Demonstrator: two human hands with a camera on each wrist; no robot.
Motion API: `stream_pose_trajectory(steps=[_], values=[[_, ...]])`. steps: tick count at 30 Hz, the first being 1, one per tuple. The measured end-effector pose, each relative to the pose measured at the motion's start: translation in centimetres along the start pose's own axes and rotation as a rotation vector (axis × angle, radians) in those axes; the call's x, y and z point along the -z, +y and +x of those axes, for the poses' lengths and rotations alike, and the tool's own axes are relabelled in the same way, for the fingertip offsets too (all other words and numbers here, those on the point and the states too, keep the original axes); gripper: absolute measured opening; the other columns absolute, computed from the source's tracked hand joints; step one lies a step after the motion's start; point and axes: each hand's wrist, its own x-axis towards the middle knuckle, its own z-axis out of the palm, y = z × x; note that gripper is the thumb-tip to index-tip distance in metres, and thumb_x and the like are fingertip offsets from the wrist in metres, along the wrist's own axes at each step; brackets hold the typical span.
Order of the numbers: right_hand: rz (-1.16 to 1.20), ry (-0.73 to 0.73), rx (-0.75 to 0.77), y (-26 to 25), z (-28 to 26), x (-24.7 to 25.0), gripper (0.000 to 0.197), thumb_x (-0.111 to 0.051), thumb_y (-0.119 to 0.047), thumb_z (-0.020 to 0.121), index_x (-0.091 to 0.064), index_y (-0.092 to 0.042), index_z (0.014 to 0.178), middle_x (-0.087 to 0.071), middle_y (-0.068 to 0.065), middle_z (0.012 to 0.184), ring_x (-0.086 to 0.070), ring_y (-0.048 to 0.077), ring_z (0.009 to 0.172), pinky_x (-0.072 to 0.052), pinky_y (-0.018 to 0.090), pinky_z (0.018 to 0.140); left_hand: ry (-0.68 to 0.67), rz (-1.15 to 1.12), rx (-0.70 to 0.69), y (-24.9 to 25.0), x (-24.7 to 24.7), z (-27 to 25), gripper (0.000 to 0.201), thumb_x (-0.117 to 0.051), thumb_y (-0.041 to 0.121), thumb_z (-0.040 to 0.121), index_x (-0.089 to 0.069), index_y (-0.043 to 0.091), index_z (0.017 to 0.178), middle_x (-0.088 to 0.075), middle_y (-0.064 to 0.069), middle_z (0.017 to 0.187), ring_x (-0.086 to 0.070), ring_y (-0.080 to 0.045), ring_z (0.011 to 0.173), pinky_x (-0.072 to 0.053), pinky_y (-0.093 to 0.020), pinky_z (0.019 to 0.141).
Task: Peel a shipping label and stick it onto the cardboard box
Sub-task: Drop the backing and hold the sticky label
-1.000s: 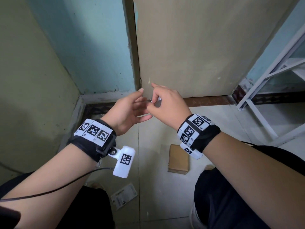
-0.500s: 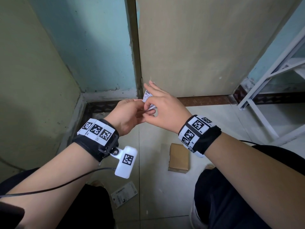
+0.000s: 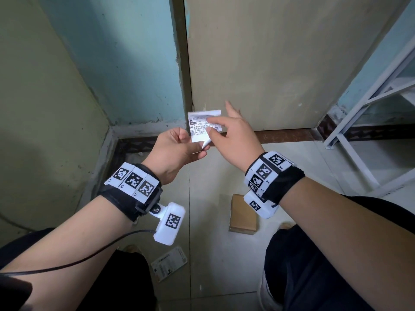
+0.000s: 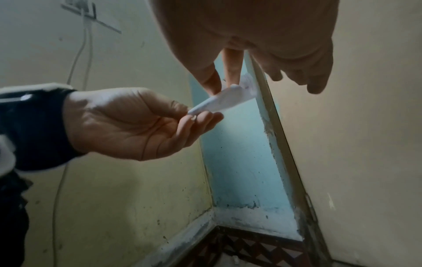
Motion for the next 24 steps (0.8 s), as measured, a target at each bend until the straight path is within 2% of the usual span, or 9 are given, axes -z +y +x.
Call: stream_pose_trajectory(steps=[2, 3, 6, 8, 12, 16, 19, 22, 24], values=[[0.109, 0.002, -0.076, -0.3, -0.1, 0.3, 0.039, -0.064, -0.020, 0.099, -0.072, -0.030, 0.135, -0.029, 0.013, 0.174, -0.049, 0.024, 0.142, -0.037, 0.033, 0.121, -0.001, 0.029, -0.013, -0.1, 0.0, -0.1, 0.057, -0.068, -0.023, 0.093, -0.037, 0.021, 0.073, -0.076, -0.007, 0.076, -0.077, -0.029, 0.084, -0.065, -0.027, 0.068], [0.165, 0.006, -0.104, -0.3, 0.0, 0.2, 0.040, -0.063, -0.018, 0.097, -0.073, -0.030, 0.134, -0.043, 0.012, 0.167, -0.057, 0.022, 0.133, -0.043, 0.028, 0.114, -0.001, 0.043, -0.021, -0.1, -0.1, -0.1, 0.055, -0.069, -0.023, 0.093, -0.039, 0.019, 0.073, -0.074, -0.014, 0.083, -0.077, -0.029, 0.084, -0.065, -0.027, 0.067], [0.333, -0.003, -0.167, -0.5, 0.1, 0.1, 0.039, -0.058, -0.018, 0.093, -0.077, -0.027, 0.125, -0.075, -0.002, 0.123, -0.073, 0.018, 0.099, -0.058, 0.034, 0.096, -0.009, 0.101, -0.060, -0.2, -0.1, -0.2, 0.051, -0.071, -0.024, 0.090, -0.044, 0.015, 0.073, -0.064, -0.027, 0.101, -0.076, -0.027, 0.079, -0.065, -0.026, 0.065], [0.404, 0.004, -0.196, -0.4, 0.3, 0.2, 0.036, -0.055, -0.016, 0.095, -0.079, -0.025, 0.122, -0.075, -0.006, 0.112, -0.067, 0.011, 0.092, -0.055, 0.027, 0.087, -0.012, 0.153, -0.094, -0.5, 0.0, -0.2, 0.050, -0.074, -0.024, 0.087, -0.046, 0.015, 0.074, -0.061, -0.021, 0.093, -0.068, -0.025, 0.074, -0.064, -0.026, 0.065], [0.471, 0.078, -0.190, 0.1, 0.5, 0.4, 0.033, -0.063, -0.011, 0.095, -0.080, -0.025, 0.119, -0.062, -0.018, 0.088, -0.059, -0.008, 0.069, -0.046, 0.012, 0.066, -0.015, 0.263, -0.154, -1.0, 0.0, -0.1, 0.052, -0.083, -0.018, 0.083, -0.047, 0.019, 0.075, -0.050, 0.009, 0.062, -0.044, -0.008, 0.057, -0.052, -0.032, 0.069], [0.553, 0.109, -0.194, 0.4, 0.7, 0.1, 0.030, -0.072, -0.009, 0.092, -0.081, -0.025, 0.117, -0.071, -0.015, 0.111, -0.069, 0.005, 0.098, -0.058, 0.025, 0.089, -0.064, 0.329, -0.211, -1.2, 0.0, -0.2, 0.051, -0.088, -0.012, 0.082, -0.049, 0.021, 0.074, -0.052, 0.016, 0.060, -0.043, -0.007, 0.055, -0.046, -0.035, 0.070], [0.563, 0.095, -0.178, 0.6, 0.6, -0.2, 0.026, -0.072, -0.015, 0.097, -0.080, -0.027, 0.119, -0.072, -0.014, 0.121, -0.065, 0.005, 0.118, -0.052, 0.022, 0.100, -0.109, 0.360, -0.238, -1.3, -0.2, -0.4, 0.050, -0.091, -0.008, 0.081, -0.051, 0.022, 0.072, -0.054, 0.017, 0.064, -0.041, -0.015, 0.060, -0.043, -0.038, 0.069], [0.547, 0.123, -0.147, 0.9, 0.4, -0.8, 0.023, -0.070, -0.016, 0.099, -0.081, -0.029, 0.114, -0.072, -0.016, 0.125, -0.059, 0.004, 0.132, -0.044, 0.025, 0.113, -0.118, 0.372, -0.256, -1.5, -0.5, -0.5, 0.049, -0.091, -0.008, 0.081, -0.051, 0.020, 0.073, -0.051, 0.018, 0.059, -0.037, -0.005, 0.053, -0.039, -0.027, 0.060], [0.545, 0.154, -0.136, 1.1, 0.4, -1.2, 0.020, -0.072, -0.019, 0.098, -0.081, -0.030, 0.112, -0.073, -0.016, 0.125, -0.059, 0.004, 0.132, -0.044, 0.028, 0.116, -0.103, 0.343, -0.262, -2.0, -0.6, -0.4, 0.046, -0.092, -0.006, 0.080, -0.054, 0.020, 0.074, -0.051, 0.010, 0.062, -0.037, -0.007, 0.054, -0.039, -0.029, 0.060]])
